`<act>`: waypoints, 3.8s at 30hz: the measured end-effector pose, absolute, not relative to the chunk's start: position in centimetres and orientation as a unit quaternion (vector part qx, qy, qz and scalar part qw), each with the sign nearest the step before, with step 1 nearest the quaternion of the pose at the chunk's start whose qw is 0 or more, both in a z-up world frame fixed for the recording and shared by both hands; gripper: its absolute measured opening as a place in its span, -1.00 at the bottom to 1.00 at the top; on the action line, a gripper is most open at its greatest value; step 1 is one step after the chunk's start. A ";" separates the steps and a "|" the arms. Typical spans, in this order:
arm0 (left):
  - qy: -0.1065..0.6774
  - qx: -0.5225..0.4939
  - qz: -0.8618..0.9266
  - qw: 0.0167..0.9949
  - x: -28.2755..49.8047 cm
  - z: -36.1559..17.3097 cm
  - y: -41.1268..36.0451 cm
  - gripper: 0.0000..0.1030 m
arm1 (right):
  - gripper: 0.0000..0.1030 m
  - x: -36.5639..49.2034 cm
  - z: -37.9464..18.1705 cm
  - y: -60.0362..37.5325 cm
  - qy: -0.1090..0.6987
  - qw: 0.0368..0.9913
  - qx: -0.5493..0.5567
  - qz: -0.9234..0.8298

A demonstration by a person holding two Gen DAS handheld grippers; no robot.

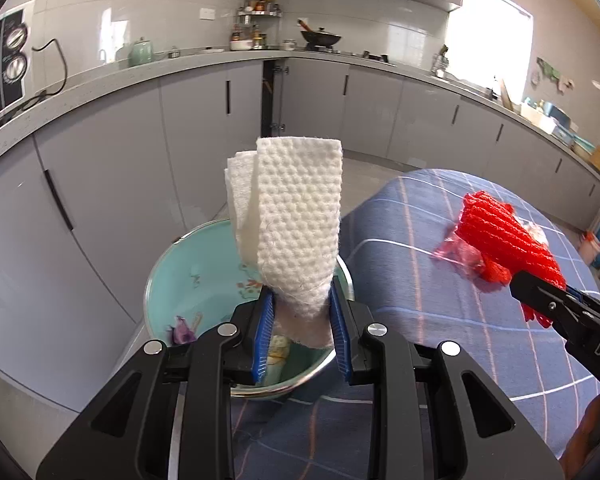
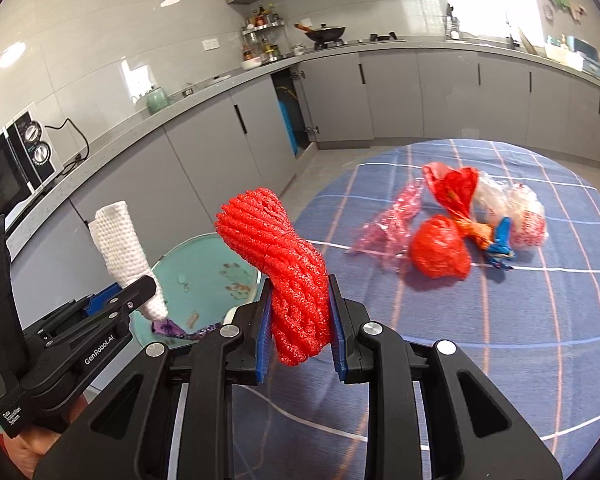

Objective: Collect trash
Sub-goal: 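Carry sponge and red net over the teal bucket and open both grippers, then move both tools back toward the plastic bags on the table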

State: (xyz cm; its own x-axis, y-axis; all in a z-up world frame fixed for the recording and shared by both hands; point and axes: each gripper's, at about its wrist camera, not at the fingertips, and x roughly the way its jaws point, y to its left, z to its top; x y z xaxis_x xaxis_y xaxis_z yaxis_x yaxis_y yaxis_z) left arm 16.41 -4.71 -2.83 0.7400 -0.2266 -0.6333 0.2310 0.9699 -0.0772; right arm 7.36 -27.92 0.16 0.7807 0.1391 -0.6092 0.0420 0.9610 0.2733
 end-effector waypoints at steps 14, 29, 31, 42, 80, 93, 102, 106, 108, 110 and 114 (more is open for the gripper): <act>0.332 -0.037 -0.062 0.941 17.8 -2.3 1.7 -0.48 | -0.50 9.6 1.4 -23.0 0.322 0.939 0.104 0.056; 0.364 -0.052 -0.076 0.927 20.0 -5.2 2.9 -0.48 | -0.50 14.1 -1.9 -18.8 0.360 0.928 0.080 0.050; 0.372 -0.050 -0.080 0.923 20.4 -5.7 2.8 -0.48 | -0.50 14.7 -2.4 -18.6 0.367 0.925 0.079 0.050; 0.411 -0.030 -0.099 0.906 23.1 -8.9 1.9 -0.48 | -0.47 17.9 -5.5 -17.6 0.410 0.907 0.078 0.058; 0.401 0.009 -0.024 0.916 20.6 -8.2 -0.4 0.73 | 0.47 13.9 -4.6 -22.9 0.360 0.922 0.138 0.041; 0.383 0.033 -0.058 0.921 18.5 -6.5 -6.2 0.86 | 0.58 10.7 -4.0 -28.7 0.349 0.922 0.166 -0.016; 0.384 0.045 -0.093 0.917 16.9 -6.6 -10.2 0.86 | 0.58 8.4 -3.8 -32.6 0.343 0.920 0.181 -0.056; 0.378 0.057 -0.103 0.918 16.2 -6.4 -11.6 0.86 | 0.58 7.5 -3.8 -33.7 0.340 0.921 0.174 -0.071; 0.377 0.058 -0.107 0.918 15.9 -6.3 -12.1 0.86 | 0.58 7.3 -3.9 -34.3 0.343 0.920 0.175 -0.077; 0.378 0.056 -0.110 0.918 15.8 -6.2 -12.5 0.86 | 0.58 6.9 -4.1 -35.1 0.344 0.918 0.179 -0.084; 0.380 0.059 -0.119 0.915 15.8 -6.4 -13.3 0.86 | 0.58 6.1 -4.4 -36.6 0.343 0.916 0.182 -0.101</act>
State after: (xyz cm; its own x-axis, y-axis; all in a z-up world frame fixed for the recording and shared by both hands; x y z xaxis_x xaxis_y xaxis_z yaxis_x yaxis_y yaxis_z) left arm 15.83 -13.29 -6.38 0.6825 -0.1731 -0.7101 0.2624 0.9648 0.0171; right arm 6.07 -36.60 -4.41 0.7439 -0.0597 -0.6656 0.3091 0.9138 0.2635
